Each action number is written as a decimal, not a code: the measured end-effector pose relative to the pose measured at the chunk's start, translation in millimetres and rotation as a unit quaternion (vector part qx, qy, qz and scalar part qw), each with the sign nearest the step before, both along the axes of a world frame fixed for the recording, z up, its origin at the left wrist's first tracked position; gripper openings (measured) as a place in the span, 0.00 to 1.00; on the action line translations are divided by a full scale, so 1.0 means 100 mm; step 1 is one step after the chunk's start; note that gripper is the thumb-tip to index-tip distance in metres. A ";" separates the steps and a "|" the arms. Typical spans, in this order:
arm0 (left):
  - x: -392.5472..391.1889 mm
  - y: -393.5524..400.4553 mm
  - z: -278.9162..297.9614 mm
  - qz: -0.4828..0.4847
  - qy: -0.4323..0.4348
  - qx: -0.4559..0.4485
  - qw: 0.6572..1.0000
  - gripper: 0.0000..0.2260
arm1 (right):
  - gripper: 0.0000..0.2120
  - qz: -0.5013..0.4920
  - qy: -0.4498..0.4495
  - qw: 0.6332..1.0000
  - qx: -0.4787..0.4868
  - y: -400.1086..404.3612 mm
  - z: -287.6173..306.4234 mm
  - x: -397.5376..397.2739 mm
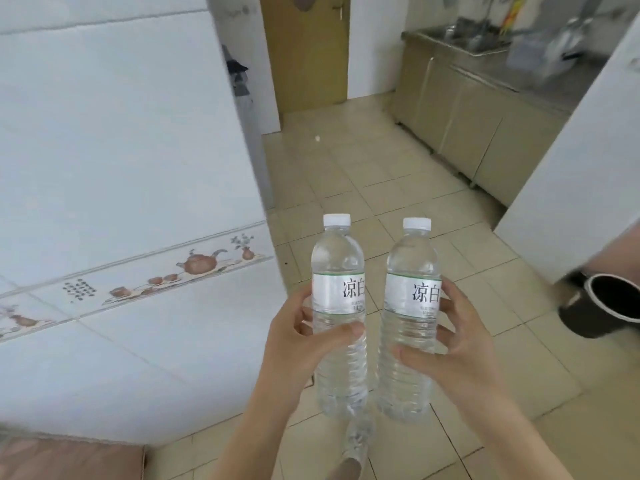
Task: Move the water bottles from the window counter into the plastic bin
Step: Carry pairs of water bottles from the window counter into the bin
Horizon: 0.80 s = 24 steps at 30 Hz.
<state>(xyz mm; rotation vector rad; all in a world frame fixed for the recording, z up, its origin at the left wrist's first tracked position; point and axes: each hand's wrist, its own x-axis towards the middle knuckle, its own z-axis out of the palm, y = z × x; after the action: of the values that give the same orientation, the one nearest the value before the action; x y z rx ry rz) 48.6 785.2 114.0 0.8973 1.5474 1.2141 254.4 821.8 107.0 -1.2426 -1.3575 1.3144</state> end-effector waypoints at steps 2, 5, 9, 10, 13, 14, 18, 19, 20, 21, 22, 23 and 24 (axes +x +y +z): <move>0.13 0.41 -0.03 -0.019 0.001 -0.007 1.000 0.30 | 0.49 -0.025 -0.007 1.000 0.003 0.29 -0.03 0.15; 0.35 1.05 -0.02 -0.043 0.005 -0.018 0.999 0.31 | 0.48 -0.059 -0.017 0.998 0.000 0.74 -0.01 0.38; 0.72 1.85 0.03 -0.085 0.007 -0.002 0.996 0.31 | 0.48 -0.099 -0.025 0.995 0.005 1.32 0.05 0.75; 0.82 2.03 0.04 -0.095 0.005 0.002 0.996 0.32 | 0.49 -0.111 -0.026 0.993 0.006 1.46 0.06 0.84; 1.10 2.54 0.06 -0.124 0.002 0.007 0.992 0.36 | 0.48 -0.147 -0.025 0.989 0.010 1.86 0.04 1.10; 1.20 2.70 0.06 -0.134 0.003 0.008 0.991 0.36 | 0.48 -0.156 -0.022 0.987 0.009 2.00 0.02 1.19; 1.63 3.40 0.00 -0.163 0.006 0.005 0.987 0.36 | 0.49 -0.181 -0.018 0.983 0.004 2.61 -0.07 1.61; 1.75 3.59 -0.02 -0.163 0.002 0.004 0.987 0.35 | 0.49 -0.184 -0.019 0.983 0.005 2.78 -0.09 1.73; 1.87 3.77 -0.04 -0.161 -0.001 0.005 0.987 0.35 | 0.48 -0.184 -0.018 0.983 0.007 2.96 -0.11 1.84; 2.00 3.96 -0.06 -0.158 -0.002 0.007 0.987 0.35 | 0.48 -0.183 -0.016 0.983 0.008 3.14 -0.13 1.97; 2.12 4.14 -0.08 -0.154 -0.002 0.009 0.988 0.36 | 0.48 -0.181 -0.015 0.983 0.008 3.32 -0.15 2.09; 2.25 4.31 -0.09 -0.150 -0.002 0.009 0.989 0.36 | 0.48 -0.177 -0.015 0.984 0.007 3.50 -0.15 2.21; 2.36 4.48 -0.09 -0.146 -0.005 0.008 0.989 0.37 | 0.48 -0.173 -0.017 0.985 0.008 3.69 -0.14 2.33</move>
<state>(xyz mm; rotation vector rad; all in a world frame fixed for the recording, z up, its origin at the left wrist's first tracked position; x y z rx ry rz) 284.8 1233.1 104.7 1.0850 1.3452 1.0202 487.4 1190.6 93.1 -1.4205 -1.1104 1.0415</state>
